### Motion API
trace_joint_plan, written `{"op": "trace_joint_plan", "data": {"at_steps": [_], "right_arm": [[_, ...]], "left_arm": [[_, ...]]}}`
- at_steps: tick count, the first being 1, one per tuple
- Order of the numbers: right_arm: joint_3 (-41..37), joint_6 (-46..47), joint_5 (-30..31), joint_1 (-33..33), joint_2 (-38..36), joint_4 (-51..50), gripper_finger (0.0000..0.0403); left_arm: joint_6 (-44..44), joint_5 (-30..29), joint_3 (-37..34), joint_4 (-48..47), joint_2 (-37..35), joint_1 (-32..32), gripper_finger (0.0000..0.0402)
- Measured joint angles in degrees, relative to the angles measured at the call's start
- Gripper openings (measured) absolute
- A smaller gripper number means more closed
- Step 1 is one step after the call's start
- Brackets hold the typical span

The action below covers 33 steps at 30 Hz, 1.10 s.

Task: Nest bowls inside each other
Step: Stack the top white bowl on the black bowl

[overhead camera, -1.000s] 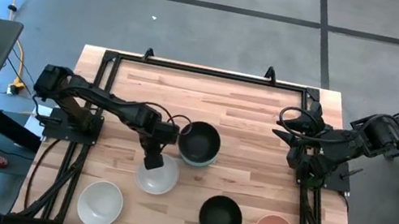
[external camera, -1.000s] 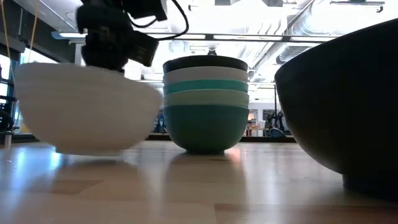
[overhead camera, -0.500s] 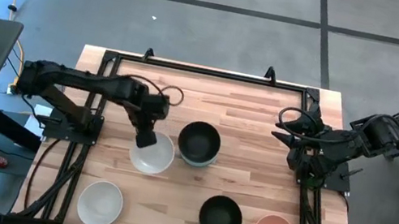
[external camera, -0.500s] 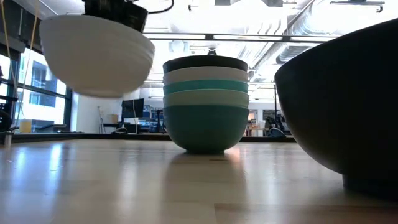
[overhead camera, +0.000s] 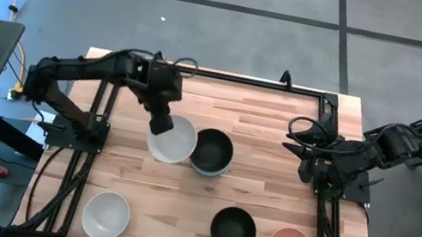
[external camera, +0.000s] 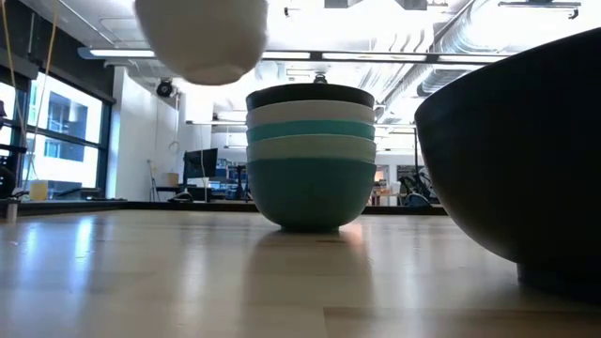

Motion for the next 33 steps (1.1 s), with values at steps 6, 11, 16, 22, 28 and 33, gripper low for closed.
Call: {"op": "trace_joint_plan", "data": {"at_steps": [6, 11, 16, 22, 28, 33], "right_arm": [[0.0, 0.0, -0.7, 0.0, 0.0, 0.8, 0.0118], [0.0, 0.5, -1.2, 0.0, 0.0, 0.9, 0.0118], [0.0, 0.9, -2.1, 0.0, 0.0, 0.8, 0.0118], [0.0, 1.0, -2.5, 0.0, 0.0, 0.7, 0.0118], [0.1, 1.0, -2.5, 0.0, 0.0, 0.3, 0.0118], [0.1, 0.9, -2.5, 0.0, 0.0, 0.0, 0.0118]], "left_arm": [[2.4, 0.0, 8.6, -1.6, 6.4, 2.0, 0.0], [5.1, 0.6, 15.4, -1.6, 13.4, 2.3, 0.0], [7.8, 2.4, 22.2, -1.8, 20.7, 2.3, 0.0], [10.1, 4.9, 28.4, -2.1, 27.3, 2.2, 0.0], [10.7, 5.2, 29.9, -2.8, 30.8, 2.2, 0.0], [11.4, 5.2, 29.9, -2.8, 32.8, 1.8, 0.0]]}}
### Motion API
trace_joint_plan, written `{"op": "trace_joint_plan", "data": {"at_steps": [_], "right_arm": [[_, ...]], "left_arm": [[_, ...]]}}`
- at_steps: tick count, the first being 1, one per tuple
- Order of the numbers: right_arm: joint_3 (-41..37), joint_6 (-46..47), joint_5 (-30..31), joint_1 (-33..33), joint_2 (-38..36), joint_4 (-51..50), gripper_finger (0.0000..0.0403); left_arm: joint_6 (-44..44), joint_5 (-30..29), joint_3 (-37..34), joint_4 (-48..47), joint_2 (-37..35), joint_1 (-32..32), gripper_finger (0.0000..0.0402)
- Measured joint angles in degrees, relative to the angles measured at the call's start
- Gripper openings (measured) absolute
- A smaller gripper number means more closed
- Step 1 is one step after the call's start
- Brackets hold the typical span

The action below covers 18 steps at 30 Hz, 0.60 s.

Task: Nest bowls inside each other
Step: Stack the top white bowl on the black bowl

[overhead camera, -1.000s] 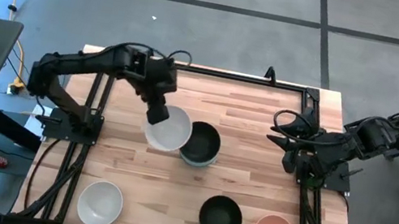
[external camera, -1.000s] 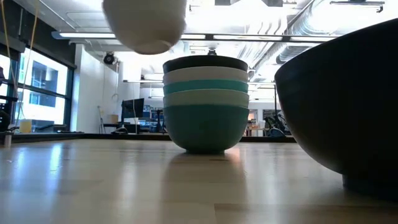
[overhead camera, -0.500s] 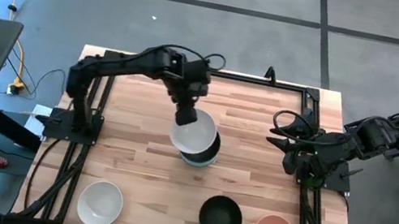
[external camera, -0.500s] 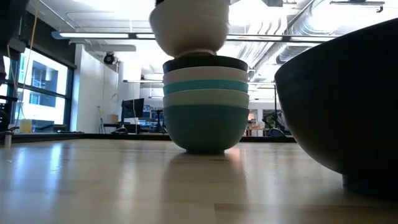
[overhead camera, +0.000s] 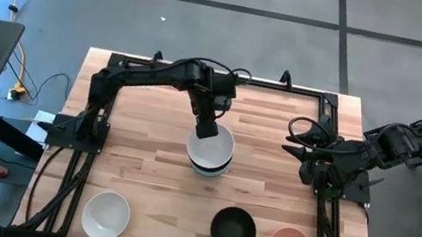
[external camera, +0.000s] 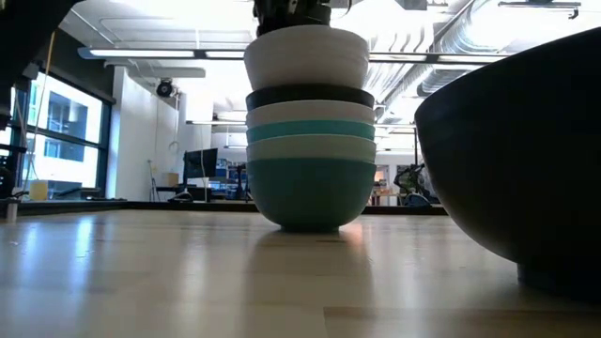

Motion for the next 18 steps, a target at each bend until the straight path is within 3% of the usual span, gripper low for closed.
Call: {"op": "trace_joint_plan", "data": {"at_steps": [18], "right_arm": [[0.0, 0.2, 0.0, 0.0, 0.0, -0.2, 0.0118]], "left_arm": [[1.8, -0.2, 0.1, 2.7, 4.3, -1.1, 0.0]]}}
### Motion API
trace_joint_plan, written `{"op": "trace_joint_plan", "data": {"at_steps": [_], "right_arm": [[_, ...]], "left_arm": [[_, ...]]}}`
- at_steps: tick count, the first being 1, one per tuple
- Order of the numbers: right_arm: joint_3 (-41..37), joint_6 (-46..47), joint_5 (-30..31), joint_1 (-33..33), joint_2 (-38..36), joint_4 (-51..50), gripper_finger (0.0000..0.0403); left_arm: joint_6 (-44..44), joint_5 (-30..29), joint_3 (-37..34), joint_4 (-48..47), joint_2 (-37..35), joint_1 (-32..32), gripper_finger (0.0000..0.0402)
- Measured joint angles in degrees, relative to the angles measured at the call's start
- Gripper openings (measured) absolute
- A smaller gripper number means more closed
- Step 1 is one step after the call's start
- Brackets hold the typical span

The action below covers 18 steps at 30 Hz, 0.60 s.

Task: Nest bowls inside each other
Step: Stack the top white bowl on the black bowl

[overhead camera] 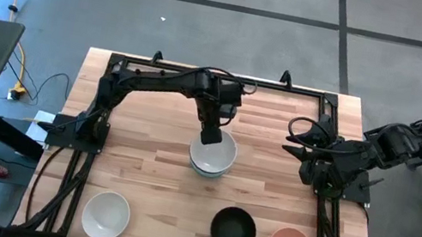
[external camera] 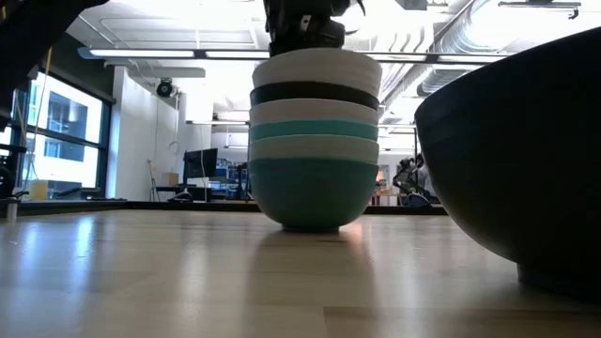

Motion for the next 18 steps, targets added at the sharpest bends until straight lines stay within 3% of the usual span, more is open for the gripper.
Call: {"op": "trace_joint_plan", "data": {"at_steps": [18], "right_arm": [[0.0, 0.8, -0.2, 0.0, 0.0, -1.3, 0.0118]], "left_arm": [[0.6, -2.0, 0.0, -1.5, 2.1, -0.2, 0.0]]}}
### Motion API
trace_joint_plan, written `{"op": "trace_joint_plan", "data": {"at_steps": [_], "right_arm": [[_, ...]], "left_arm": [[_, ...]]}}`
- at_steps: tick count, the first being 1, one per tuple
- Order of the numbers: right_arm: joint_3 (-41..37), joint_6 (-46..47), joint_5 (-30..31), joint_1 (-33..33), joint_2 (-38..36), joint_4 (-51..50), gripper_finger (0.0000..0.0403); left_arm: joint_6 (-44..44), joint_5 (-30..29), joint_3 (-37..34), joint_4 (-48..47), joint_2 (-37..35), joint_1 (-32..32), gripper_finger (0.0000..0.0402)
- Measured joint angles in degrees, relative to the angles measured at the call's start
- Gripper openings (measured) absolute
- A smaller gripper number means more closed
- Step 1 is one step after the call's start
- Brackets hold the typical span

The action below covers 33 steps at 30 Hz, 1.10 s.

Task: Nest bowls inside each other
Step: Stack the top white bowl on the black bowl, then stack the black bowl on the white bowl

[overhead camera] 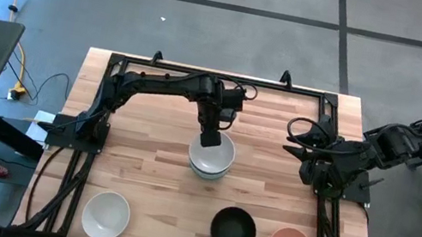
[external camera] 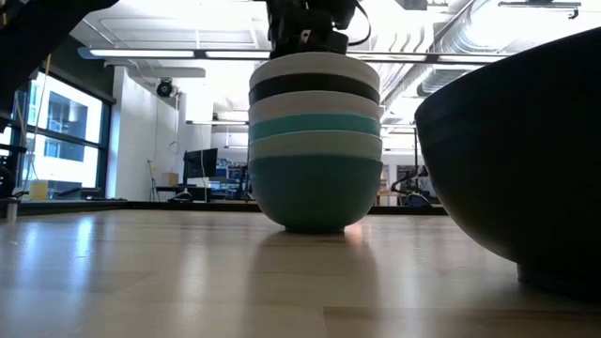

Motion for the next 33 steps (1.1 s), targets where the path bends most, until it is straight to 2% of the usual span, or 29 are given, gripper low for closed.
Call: {"op": "trace_joint_plan", "data": {"at_steps": [7, 11, 20, 22, 25, 29, 33], "right_arm": [[0.0, 0.0, 0.0, 0.0, 0.0, 0.0, 0.0118], [0.0, 0.0, 0.0, 0.0, 0.0, 0.0, 0.0118], [0.0, 0.2, -0.4, 0.0, 0.0, -0.3, 0.0118], [0.0, 2.3, -2.9, 0.0, 0.0, -1.4, 0.0118], [0.0, 8.9, -9.7, 0.0, 0.1, -5.6, 0.0118], [0.0, 17.0, -15.8, 0.0, 1.6, -9.7, 0.0118], [0.0, 18.1, -20.5, 0.0, 5.0, -7.9, 0.0118]], "left_arm": [[0.4, -0.5, 0.0, -0.5, -0.1, 0.1, 0.0008], [0.6, -0.4, 1.0, -0.9, -0.1, 0.1, 0.0038], [1.1, -0.4, 9.4, -1.7, -0.1, 0.1, 0.0109], [1.5, -0.4, 11.5, -5.1, -0.1, 0.1, 0.0118], [2.9, -2.9, 13.5, -11.7, -0.6, -0.4, 0.0128], [2.6, -4.1, 13.3, -11.4, -4.3, -1.7, 0.0135], [1.6, -6.9, 13.5, -11.3, -7.8, -3.0, 0.0138]]}}
